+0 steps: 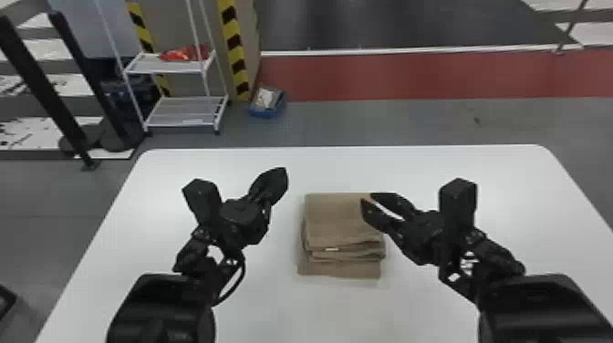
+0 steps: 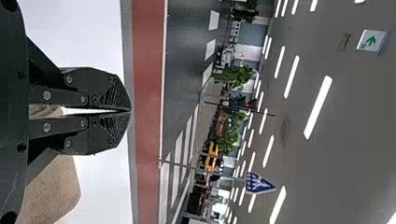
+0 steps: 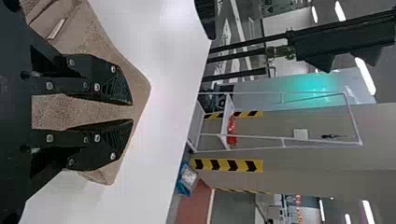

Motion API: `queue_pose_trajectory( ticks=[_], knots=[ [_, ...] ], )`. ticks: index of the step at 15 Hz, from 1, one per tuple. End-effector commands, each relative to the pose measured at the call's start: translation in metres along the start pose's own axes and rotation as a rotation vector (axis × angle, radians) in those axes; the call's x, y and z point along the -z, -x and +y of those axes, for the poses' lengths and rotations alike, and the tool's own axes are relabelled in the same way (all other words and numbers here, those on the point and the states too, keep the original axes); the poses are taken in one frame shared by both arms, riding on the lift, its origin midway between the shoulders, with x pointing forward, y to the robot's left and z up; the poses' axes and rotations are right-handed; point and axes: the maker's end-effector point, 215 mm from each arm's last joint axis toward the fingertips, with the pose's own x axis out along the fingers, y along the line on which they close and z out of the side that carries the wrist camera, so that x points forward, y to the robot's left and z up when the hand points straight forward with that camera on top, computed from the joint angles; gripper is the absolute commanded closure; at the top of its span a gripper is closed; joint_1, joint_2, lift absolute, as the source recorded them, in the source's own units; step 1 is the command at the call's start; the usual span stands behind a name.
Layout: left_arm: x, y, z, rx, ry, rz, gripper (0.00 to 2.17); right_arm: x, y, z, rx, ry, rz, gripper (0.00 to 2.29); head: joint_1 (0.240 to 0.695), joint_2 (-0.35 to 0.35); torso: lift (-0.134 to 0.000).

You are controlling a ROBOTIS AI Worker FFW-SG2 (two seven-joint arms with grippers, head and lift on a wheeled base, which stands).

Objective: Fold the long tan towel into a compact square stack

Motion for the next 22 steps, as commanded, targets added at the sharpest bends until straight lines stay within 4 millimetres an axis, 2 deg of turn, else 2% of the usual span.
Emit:
queue_pose_trajectory(
  ticks=[1, 3, 4, 5, 6, 7, 8, 9, 10, 11, 13, 14, 16, 19, 22],
  knots=[
    [-0.025, 0.009, -0.008, -0.015, -0.056, -0.052, 0.05, -0.029, 0.05, 0.002, 0.108, 0.025, -0.082, 0.04, 0.695, 0.074, -0.057],
    [-0.053, 0.018, -0.008, -0.07, -0.16, -0.099, 0.03, -0.055, 0.105, -0.004, 0.2, 0.029, -0.197, 0.06, 0.695, 0.057, -0.057],
    [-0.059, 0.025, -0.002, -0.102, -0.167, -0.108, 0.03, -0.071, 0.139, -0.011, 0.255, 0.044, -0.264, 0.06, 0.695, 0.041, -0.057],
    [-0.062, 0.04, 0.011, -0.133, -0.169, -0.106, 0.03, -0.09, 0.172, -0.012, 0.296, 0.08, -0.341, 0.06, 0.695, 0.029, -0.057],
    [-0.062, 0.063, 0.026, -0.175, -0.157, -0.094, 0.03, -0.1, 0.197, -0.011, 0.338, 0.11, -0.402, 0.06, 0.695, 0.016, -0.057],
    [-0.059, 0.101, 0.05, -0.244, -0.129, -0.068, 0.03, -0.1, 0.207, -0.013, 0.349, 0.092, -0.426, 0.06, 0.695, 0.008, -0.057],
    [-0.059, 0.142, 0.068, -0.303, -0.115, -0.062, 0.03, -0.091, 0.205, -0.013, 0.346, 0.077, -0.408, 0.06, 0.695, 0.009, -0.057],
    [-0.06, 0.168, 0.075, -0.355, -0.111, -0.064, 0.04, -0.085, 0.206, -0.01, 0.344, 0.07, -0.394, 0.06, 0.695, 0.023, -0.057],
    [-0.066, 0.179, 0.073, -0.376, -0.117, -0.089, 0.04, -0.083, 0.212, -0.007, 0.346, 0.071, -0.39, 0.06, 0.695, 0.05, -0.057],
    [-0.067, 0.185, 0.068, -0.379, -0.142, -0.091, 0.04, -0.083, 0.219, -0.007, 0.355, 0.069, -0.388, 0.07, 0.695, 0.104, -0.057],
    [-0.065, 0.2, 0.058, -0.375, -0.159, -0.069, 0.04, -0.075, 0.226, -0.013, 0.371, 0.041, -0.349, 0.07, 0.695, 0.122, -0.057],
    [-0.067, 0.21, 0.054, -0.388, -0.161, -0.077, 0.04, -0.065, 0.231, -0.014, 0.377, -0.006, -0.328, 0.07, 0.695, 0.12, -0.057],
    [-0.079, 0.223, 0.043, -0.394, -0.174, -0.145, 0.04, -0.037, 0.225, -0.009, 0.371, -0.098, -0.259, 0.07, 0.695, 0.11, -0.057],
    [-0.074, 0.23, 0.034, -0.385, -0.179, -0.169, 0.04, -0.007, 0.21, 0.014, 0.359, -0.178, -0.166, 0.07, 0.695, 0.112, -0.057],
    [-0.067, 0.226, 0.019, -0.358, -0.176, -0.157, 0.04, -0.006, 0.197, 0.039, 0.334, -0.17, -0.143, 0.07, 0.695, 0.136, -0.057]
  ],
)
